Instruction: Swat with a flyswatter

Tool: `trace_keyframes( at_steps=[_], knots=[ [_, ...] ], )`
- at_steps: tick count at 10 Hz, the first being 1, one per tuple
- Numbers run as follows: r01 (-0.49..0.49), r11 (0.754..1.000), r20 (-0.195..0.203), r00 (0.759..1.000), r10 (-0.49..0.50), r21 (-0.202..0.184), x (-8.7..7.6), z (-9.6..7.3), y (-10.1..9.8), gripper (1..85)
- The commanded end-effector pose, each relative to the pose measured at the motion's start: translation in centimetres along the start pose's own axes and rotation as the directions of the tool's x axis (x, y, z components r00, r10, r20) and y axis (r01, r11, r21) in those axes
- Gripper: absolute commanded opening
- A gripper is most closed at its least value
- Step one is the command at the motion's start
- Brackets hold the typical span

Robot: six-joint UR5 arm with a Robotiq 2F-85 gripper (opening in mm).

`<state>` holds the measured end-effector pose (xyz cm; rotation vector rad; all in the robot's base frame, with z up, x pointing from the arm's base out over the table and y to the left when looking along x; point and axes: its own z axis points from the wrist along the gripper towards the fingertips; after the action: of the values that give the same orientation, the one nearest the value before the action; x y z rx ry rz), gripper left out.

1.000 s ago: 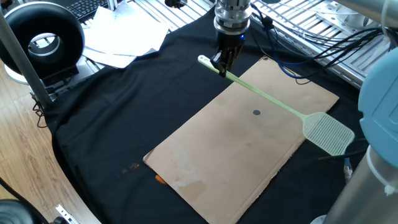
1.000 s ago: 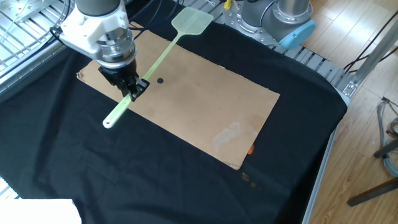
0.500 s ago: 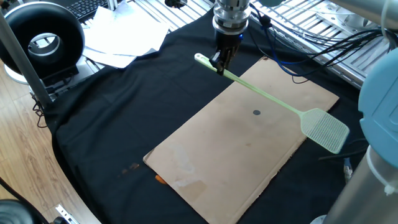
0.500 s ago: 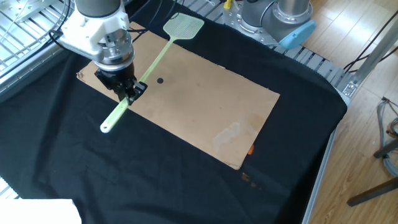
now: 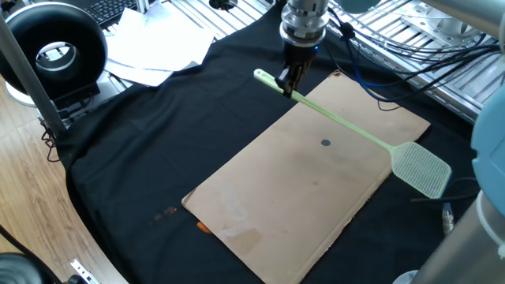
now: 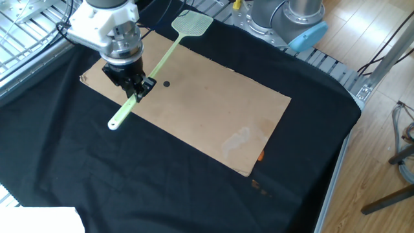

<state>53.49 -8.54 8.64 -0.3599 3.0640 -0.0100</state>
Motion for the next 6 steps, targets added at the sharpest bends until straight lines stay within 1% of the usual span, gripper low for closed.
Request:
trace_keyframes(
  at_steps=[1,2,3,4,5,6],
  knots=[
    [0.013,1.000,0.017,1.000,-0.013,0.009,0.0,-0.1,-0.8,1.3],
    [0.013,1.000,0.012,1.000,-0.013,0.004,-1.3,0.4,-0.2,1.3],
    [0.013,1.000,0.018,1.000,-0.013,-0.001,-2.8,1.0,0.6,1.3],
    [0.011,1.000,0.024,1.000,-0.011,-0.004,-3.8,1.4,1.4,1.3],
    [0.011,1.000,0.021,1.000,-0.011,-0.001,-3.7,1.5,1.3,1.3],
    [0.006,1.000,0.009,1.000,-0.006,-0.008,-2.4,1.0,0.7,1.3]
  ],
)
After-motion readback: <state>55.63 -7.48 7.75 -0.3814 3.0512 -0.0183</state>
